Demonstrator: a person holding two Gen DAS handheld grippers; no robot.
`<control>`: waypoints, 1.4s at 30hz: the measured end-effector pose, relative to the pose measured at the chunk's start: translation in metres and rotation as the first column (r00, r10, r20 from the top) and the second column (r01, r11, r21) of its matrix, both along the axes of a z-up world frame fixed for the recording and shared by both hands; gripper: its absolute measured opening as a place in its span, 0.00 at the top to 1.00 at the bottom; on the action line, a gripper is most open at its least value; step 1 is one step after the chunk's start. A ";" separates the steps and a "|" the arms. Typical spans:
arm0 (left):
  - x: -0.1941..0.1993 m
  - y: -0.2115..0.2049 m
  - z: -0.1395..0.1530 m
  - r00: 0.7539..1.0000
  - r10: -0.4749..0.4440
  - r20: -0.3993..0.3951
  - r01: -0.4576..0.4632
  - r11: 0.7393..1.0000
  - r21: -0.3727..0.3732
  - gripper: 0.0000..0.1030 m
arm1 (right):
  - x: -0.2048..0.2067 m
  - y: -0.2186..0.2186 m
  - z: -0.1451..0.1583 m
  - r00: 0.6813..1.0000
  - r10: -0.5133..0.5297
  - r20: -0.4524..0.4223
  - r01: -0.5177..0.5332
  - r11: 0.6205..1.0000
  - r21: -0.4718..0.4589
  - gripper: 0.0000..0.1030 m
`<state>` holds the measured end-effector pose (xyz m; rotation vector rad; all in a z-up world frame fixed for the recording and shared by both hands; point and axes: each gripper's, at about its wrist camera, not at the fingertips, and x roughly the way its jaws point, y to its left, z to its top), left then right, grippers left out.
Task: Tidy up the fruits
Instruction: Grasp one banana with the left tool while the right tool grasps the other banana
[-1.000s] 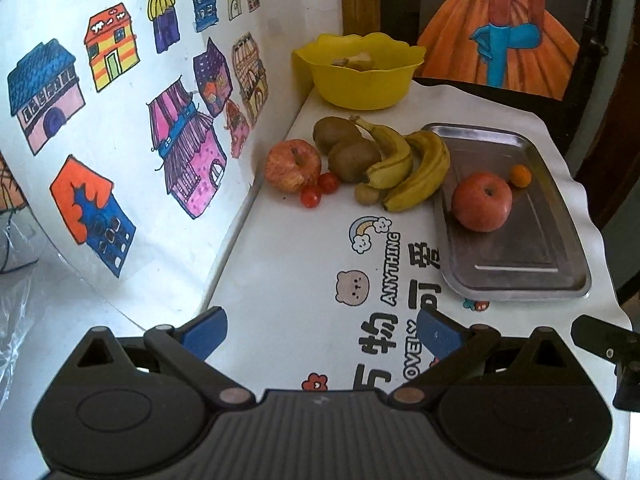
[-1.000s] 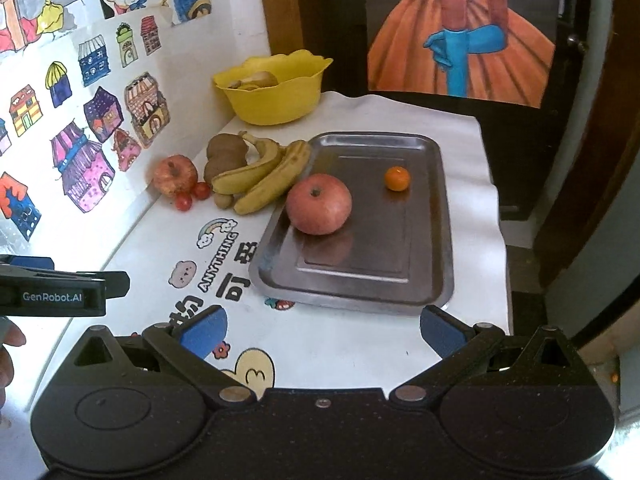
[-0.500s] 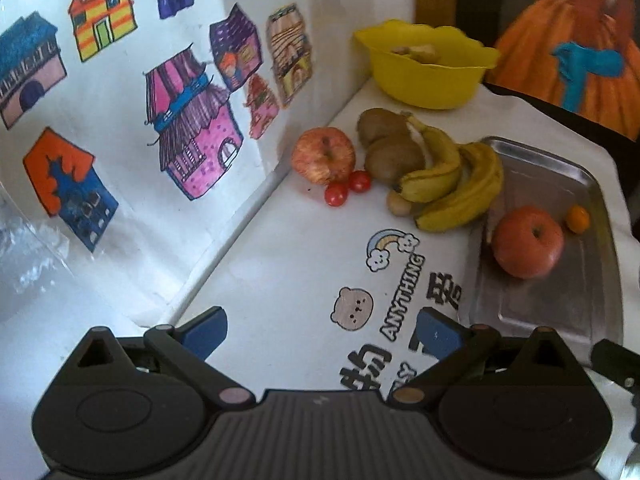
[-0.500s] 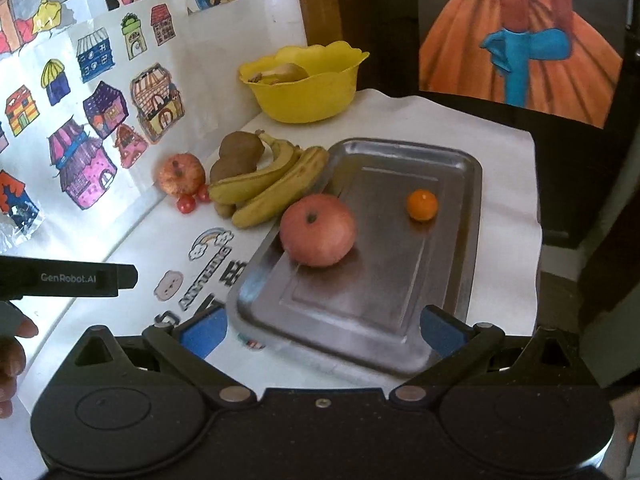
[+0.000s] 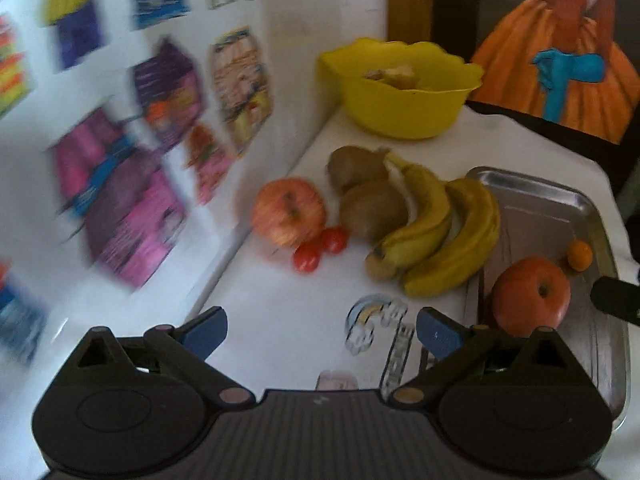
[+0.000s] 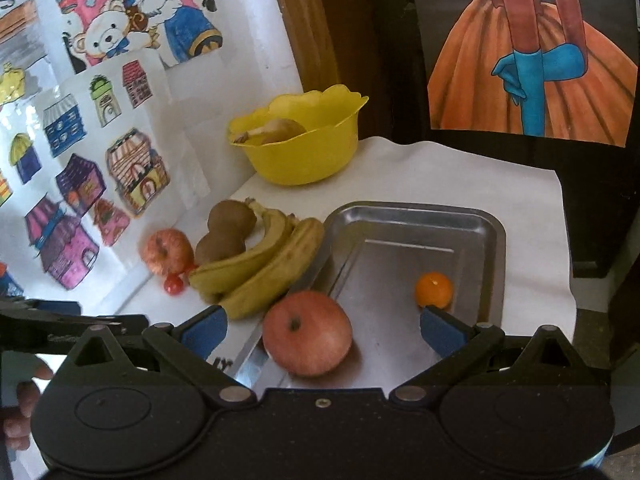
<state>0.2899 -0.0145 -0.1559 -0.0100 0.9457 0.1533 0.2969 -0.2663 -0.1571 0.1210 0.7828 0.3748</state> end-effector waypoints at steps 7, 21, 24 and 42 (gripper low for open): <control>0.043 0.010 -0.013 0.990 -0.142 0.011 0.142 0.986 -0.090 0.01 | 0.040 0.024 -0.010 0.998 -0.054 -0.021 0.055 0.998 0.019 0.12; 0.081 0.008 -0.033 0.958 -0.283 0.033 0.283 0.931 -0.231 0.32 | 0.119 0.045 -0.040 0.985 -0.060 -0.165 0.081 0.989 0.126 0.38; 0.088 0.005 -0.037 0.957 -0.289 0.016 0.284 0.928 -0.241 0.40 | 0.127 0.052 -0.049 0.978 -0.062 -0.201 0.090 0.987 0.135 0.43; 0.089 0.007 -0.039 0.953 -0.302 -0.001 0.288 0.909 -0.302 0.60 | 0.133 0.062 -0.059 0.945 -0.143 -0.295 0.192 0.970 0.147 0.66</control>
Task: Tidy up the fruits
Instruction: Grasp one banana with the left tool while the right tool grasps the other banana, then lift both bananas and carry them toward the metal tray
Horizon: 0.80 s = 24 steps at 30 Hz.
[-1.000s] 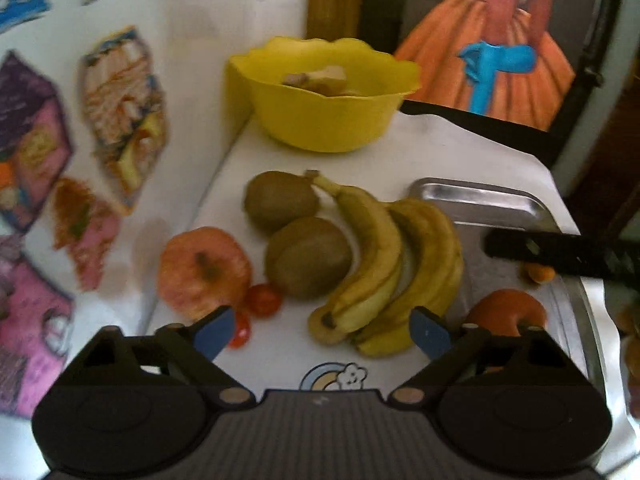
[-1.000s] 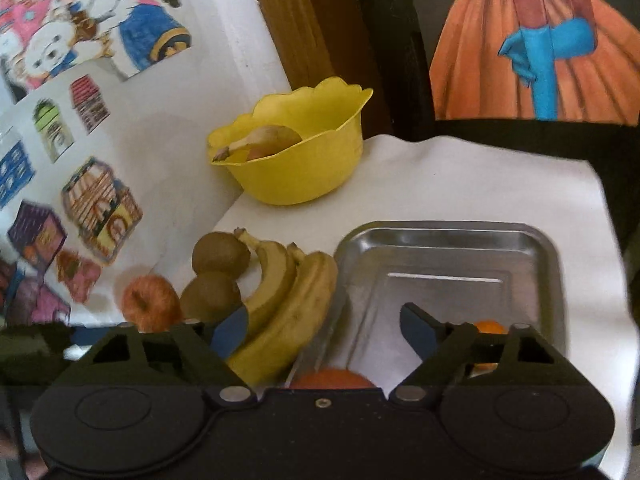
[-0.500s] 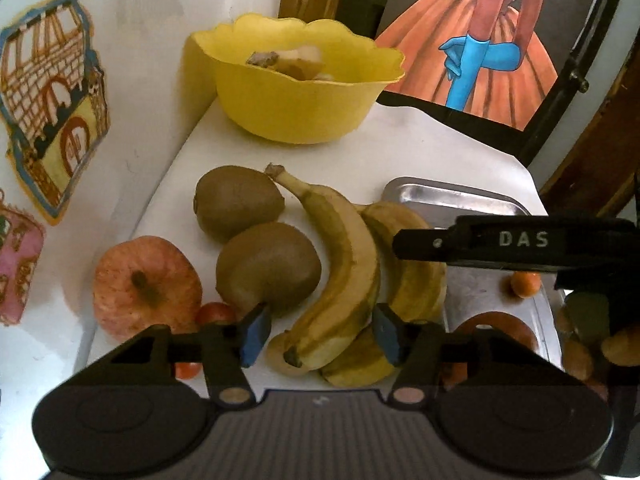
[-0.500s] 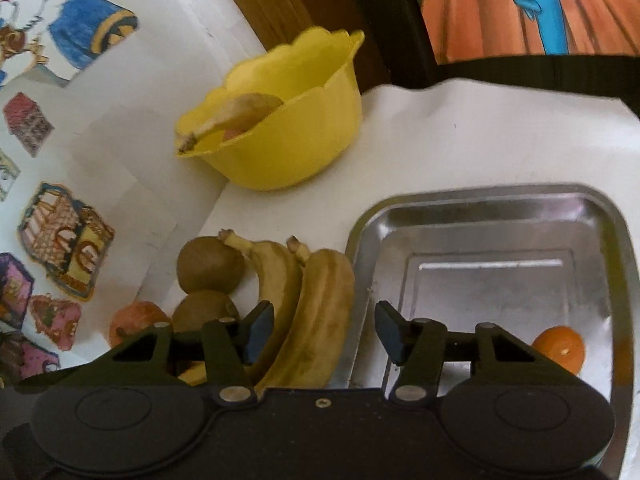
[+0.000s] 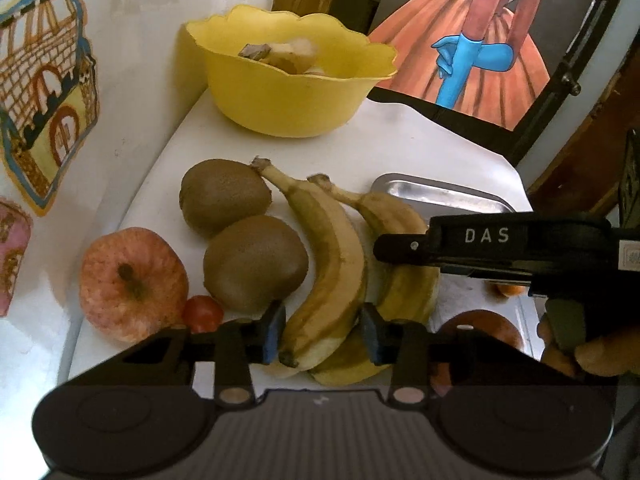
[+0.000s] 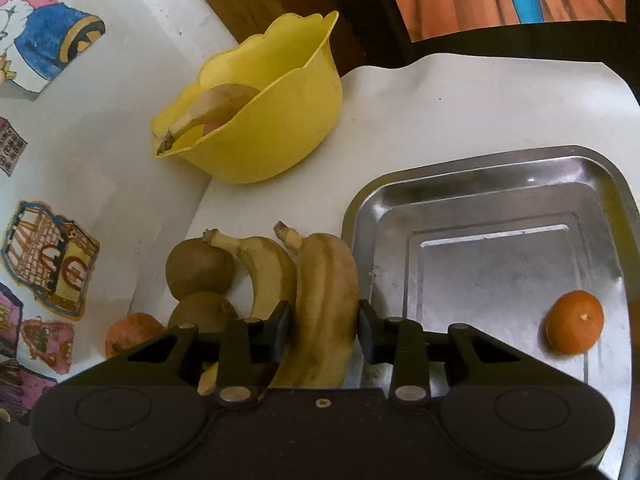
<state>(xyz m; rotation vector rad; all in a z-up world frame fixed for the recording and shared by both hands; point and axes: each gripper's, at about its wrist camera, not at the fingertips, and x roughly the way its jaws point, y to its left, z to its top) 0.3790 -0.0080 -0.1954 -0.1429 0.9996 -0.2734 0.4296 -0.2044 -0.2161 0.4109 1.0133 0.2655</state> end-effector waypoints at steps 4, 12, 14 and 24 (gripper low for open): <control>-0.013 0.003 0.004 1.000 0.000 -0.004 0.000 1.000 -0.011 0.62 | -0.009 0.000 0.008 1.000 0.023 0.006 -0.023 1.000 0.009 0.67; -0.053 0.019 0.007 0.999 -0.010 -0.033 0.009 1.000 -0.024 0.62 | -0.046 0.013 0.019 0.994 0.108 -0.014 -0.108 0.994 0.013 0.67; -0.064 0.022 0.008 0.999 -0.006 -0.044 0.005 1.000 -0.020 0.62 | -0.058 0.018 0.020 0.990 0.140 -0.020 -0.139 0.990 0.017 0.67; -0.124 0.043 0.005 0.997 0.021 -0.075 -0.026 0.998 -0.060 0.64 | -0.109 0.033 0.025 0.969 0.229 -0.091 -0.226 0.973 0.044 0.67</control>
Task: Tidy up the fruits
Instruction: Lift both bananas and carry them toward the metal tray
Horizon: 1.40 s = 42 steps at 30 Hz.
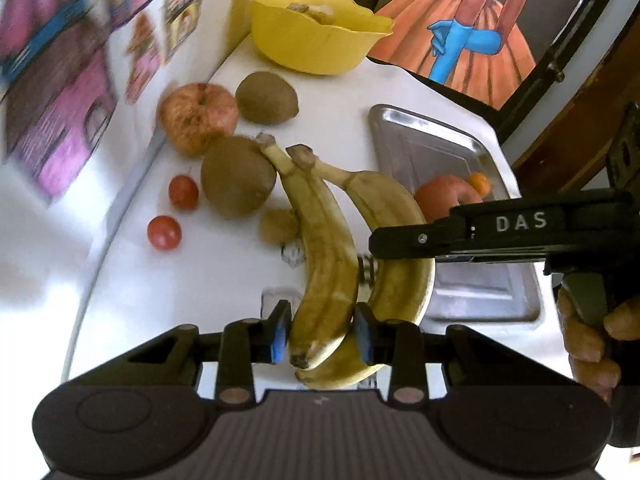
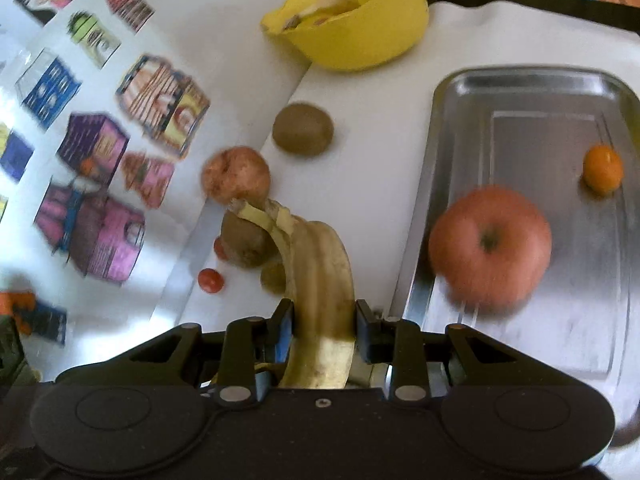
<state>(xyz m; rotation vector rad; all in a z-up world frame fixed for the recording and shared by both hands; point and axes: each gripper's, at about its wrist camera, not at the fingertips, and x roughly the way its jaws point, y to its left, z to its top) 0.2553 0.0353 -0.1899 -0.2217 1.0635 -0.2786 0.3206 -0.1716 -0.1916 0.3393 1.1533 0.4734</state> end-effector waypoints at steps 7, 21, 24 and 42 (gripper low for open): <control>-0.023 0.010 -0.003 1.000 0.001 -0.031 -0.001 1.000 -0.006 0.63 | -0.041 -0.009 0.008 0.999 0.006 -0.047 -0.007 1.000 -0.019 0.67; 0.014 -0.020 -0.008 0.999 -0.049 -0.017 0.051 0.994 0.099 0.57 | -0.085 -0.058 -0.011 0.974 -0.144 -0.176 0.149 0.989 0.012 0.66; 0.022 -0.036 -0.007 0.997 -0.074 -0.004 0.074 0.987 0.144 0.54 | -0.086 -0.060 -0.015 0.971 -0.161 -0.174 0.164 0.986 0.004 0.66; 0.027 -0.057 -0.017 0.996 -0.064 -0.065 0.080 0.958 0.277 0.63 | -0.097 -0.033 -0.017 0.987 -0.155 -0.031 0.149 0.980 -0.132 0.51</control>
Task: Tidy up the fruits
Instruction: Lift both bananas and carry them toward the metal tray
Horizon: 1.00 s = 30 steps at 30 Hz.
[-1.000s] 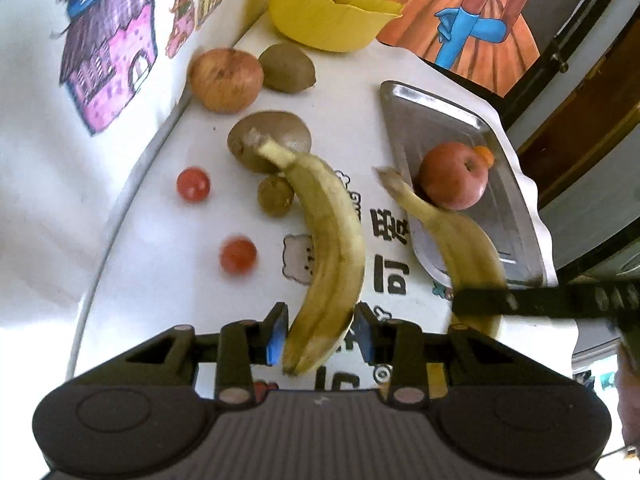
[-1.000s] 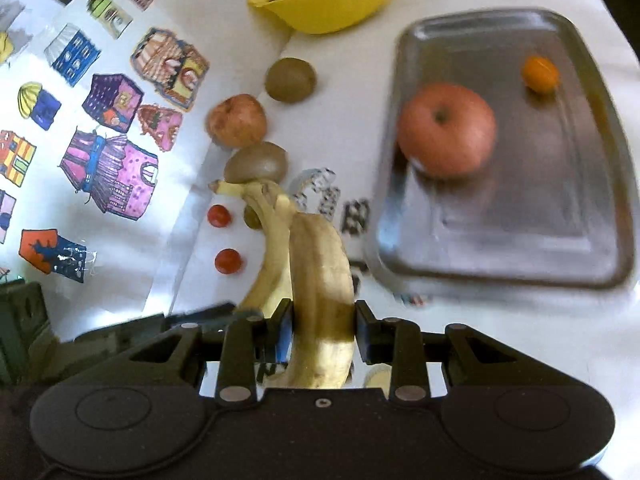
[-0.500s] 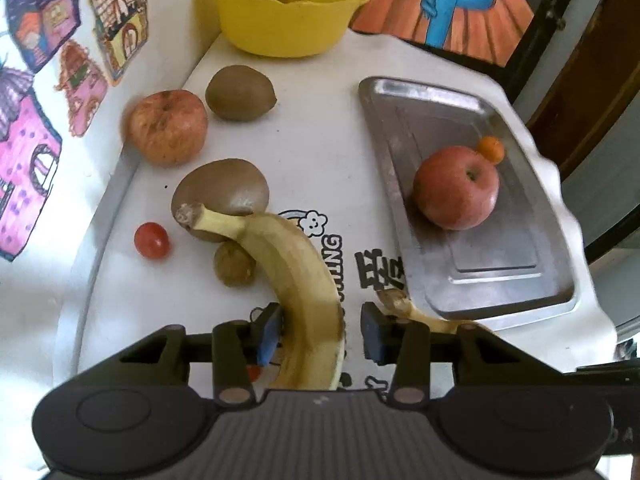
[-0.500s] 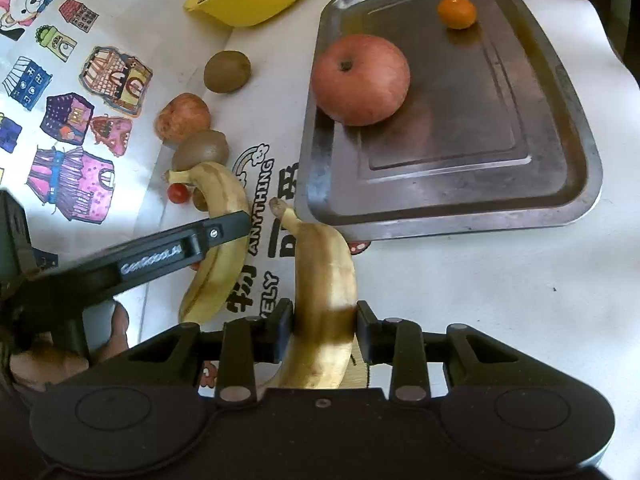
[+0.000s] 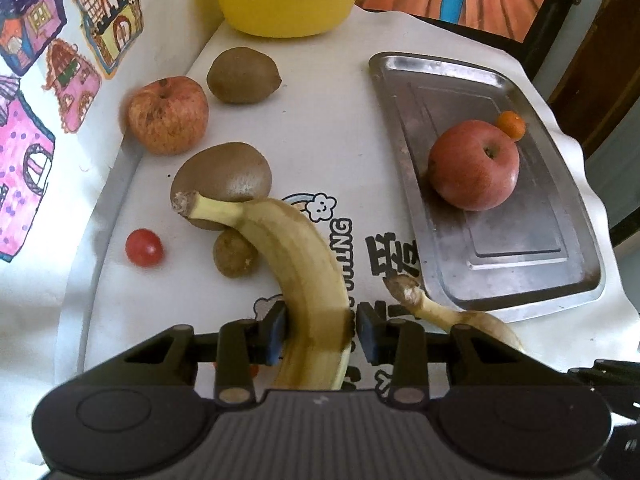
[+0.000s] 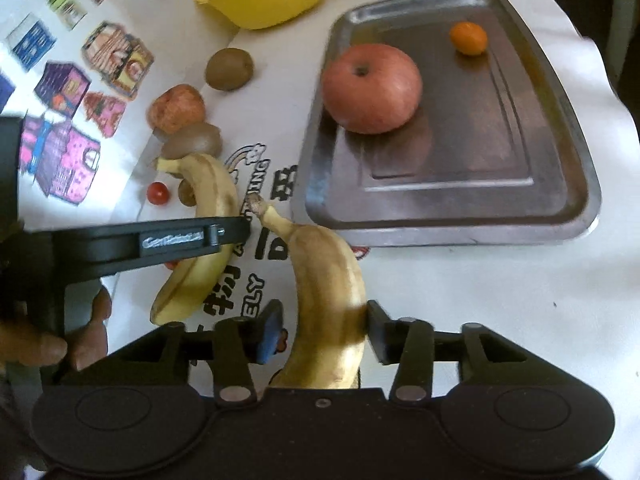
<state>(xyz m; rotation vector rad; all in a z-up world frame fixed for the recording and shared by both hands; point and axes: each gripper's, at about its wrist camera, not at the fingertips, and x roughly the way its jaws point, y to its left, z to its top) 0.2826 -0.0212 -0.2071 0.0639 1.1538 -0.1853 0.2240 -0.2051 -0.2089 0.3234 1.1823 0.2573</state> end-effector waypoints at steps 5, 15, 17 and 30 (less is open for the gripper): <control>-0.001 -0.001 0.001 1.000 0.007 -0.007 -0.007 1.000 0.002 0.65 | -0.007 0.013 0.000 0.995 0.061 0.079 -0.054 0.995 -0.088 0.59; -0.016 -0.011 0.004 0.999 0.006 -0.031 -0.007 0.999 -0.033 0.65 | -0.019 -0.022 0.001 0.988 0.079 0.133 -0.072 0.996 -0.056 0.63; -0.020 -0.016 0.006 0.999 0.009 -0.034 -0.011 0.999 -0.053 0.65 | -0.022 -0.033 0.000 0.987 0.086 0.137 -0.084 0.996 -0.020 0.63; -0.026 -0.051 0.028 1.000 0.001 -0.015 -0.002 0.997 -0.077 0.65 | -0.021 -0.104 0.016 0.985 0.041 0.170 -0.059 0.993 0.104 0.64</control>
